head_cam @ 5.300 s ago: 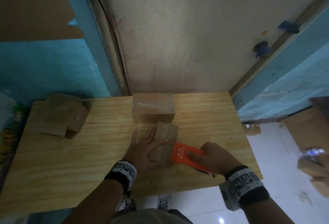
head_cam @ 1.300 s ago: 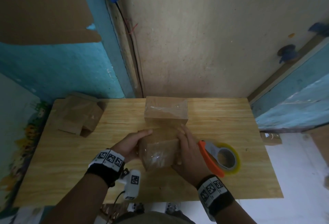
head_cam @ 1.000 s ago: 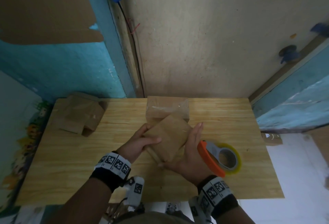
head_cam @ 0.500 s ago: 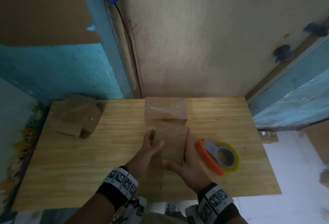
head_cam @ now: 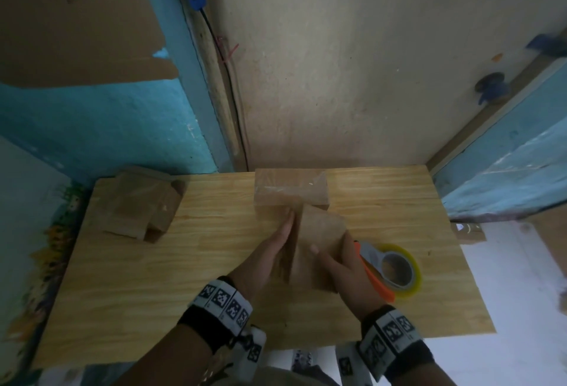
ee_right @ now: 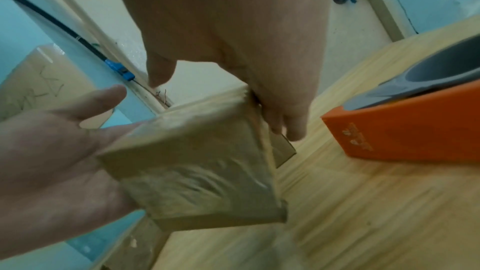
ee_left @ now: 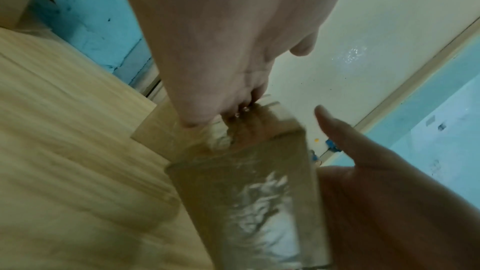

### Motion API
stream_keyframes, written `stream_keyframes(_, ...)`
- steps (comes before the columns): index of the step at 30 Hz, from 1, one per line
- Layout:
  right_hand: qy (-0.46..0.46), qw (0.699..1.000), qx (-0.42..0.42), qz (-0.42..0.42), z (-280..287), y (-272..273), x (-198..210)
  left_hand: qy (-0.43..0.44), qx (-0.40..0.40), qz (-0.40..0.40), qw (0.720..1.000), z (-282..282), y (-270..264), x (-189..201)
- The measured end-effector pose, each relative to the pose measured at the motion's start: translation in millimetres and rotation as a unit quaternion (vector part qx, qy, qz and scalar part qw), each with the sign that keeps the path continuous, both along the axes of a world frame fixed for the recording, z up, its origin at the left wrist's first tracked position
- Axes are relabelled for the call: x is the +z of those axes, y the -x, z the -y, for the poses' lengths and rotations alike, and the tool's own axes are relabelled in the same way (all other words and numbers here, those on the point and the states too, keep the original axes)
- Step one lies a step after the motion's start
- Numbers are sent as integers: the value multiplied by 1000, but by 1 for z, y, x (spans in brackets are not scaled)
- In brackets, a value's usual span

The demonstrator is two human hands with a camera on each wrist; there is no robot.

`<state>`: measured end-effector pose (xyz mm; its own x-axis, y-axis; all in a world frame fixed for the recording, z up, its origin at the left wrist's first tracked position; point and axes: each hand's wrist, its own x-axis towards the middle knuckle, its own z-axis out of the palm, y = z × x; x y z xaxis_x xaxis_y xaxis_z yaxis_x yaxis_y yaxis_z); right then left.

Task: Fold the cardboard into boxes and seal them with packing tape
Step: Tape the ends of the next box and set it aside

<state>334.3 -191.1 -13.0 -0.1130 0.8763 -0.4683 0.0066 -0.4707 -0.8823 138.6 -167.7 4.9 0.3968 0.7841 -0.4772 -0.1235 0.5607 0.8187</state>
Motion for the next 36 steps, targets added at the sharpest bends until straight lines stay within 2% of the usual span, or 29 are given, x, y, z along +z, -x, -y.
stream_keyframes(2,-1,1000,-13,5,-5,1,-3,-98,-32,-88,991,-6,0,-5)
stream_keyframes(5,22,1000,-19,8,-9,2,-6,-219,-70,-216,949,-14,3,-13)
stream_keyframes(8,53,998,-20,25,-15,-3,-9,-242,-82,-234,938,-20,12,-11)
stream_keyframes(10,43,998,-22,43,-18,-5,-10,-249,-94,-259,929,-20,16,-8)
stream_keyframes(13,27,997,21,72,-24,-4,-7,-279,-113,-321,898,-19,24,-9)
stream_keyframes(16,4,988,83,128,-28,-2,-10,-282,-170,-335,883,-22,47,-14)
stream_keyframes(19,-10,981,115,157,-29,0,-14,-296,-248,-394,834,-25,64,-21)
stream_keyframes(23,13,987,126,95,-32,9,-19,-376,-315,-394,778,-28,57,-35)
stream_keyframes(25,9,988,120,95,-34,12,-25,-395,-334,-387,763,-29,54,-45)
stream_keyframes(27,-8,988,116,104,-35,12,-29,-419,-317,-416,742,-26,53,-53)
stream_keyframes(28,-6,988,113,109,-35,12,-31,-416,-286,-442,741,-22,53,-56)
stream_keyframes(29,4,989,103,108,-35,12,-30,-390,-236,-461,762,-18,53,-54)
stream_keyframes(30,13,990,91,109,-35,11,-31,-337,-171,-465,801,-14,54,-52)
stream_keyframes(32,7,988,85,126,-36,10,-32,-209,-46,-417,884,-10,58,-55)
stream_keyframes(34,-29,979,99,176,-35,9,-35,-98,-3,-317,943,-9,64,-64)
stream_keyframes(35,-48,973,113,197,-34,9,-37,-77,-8,-271,960,-10,66,-71)
stream_keyframes(36,-61,967,124,213,-35,9,-38,-73,-19,-254,964,-12,68,-77)
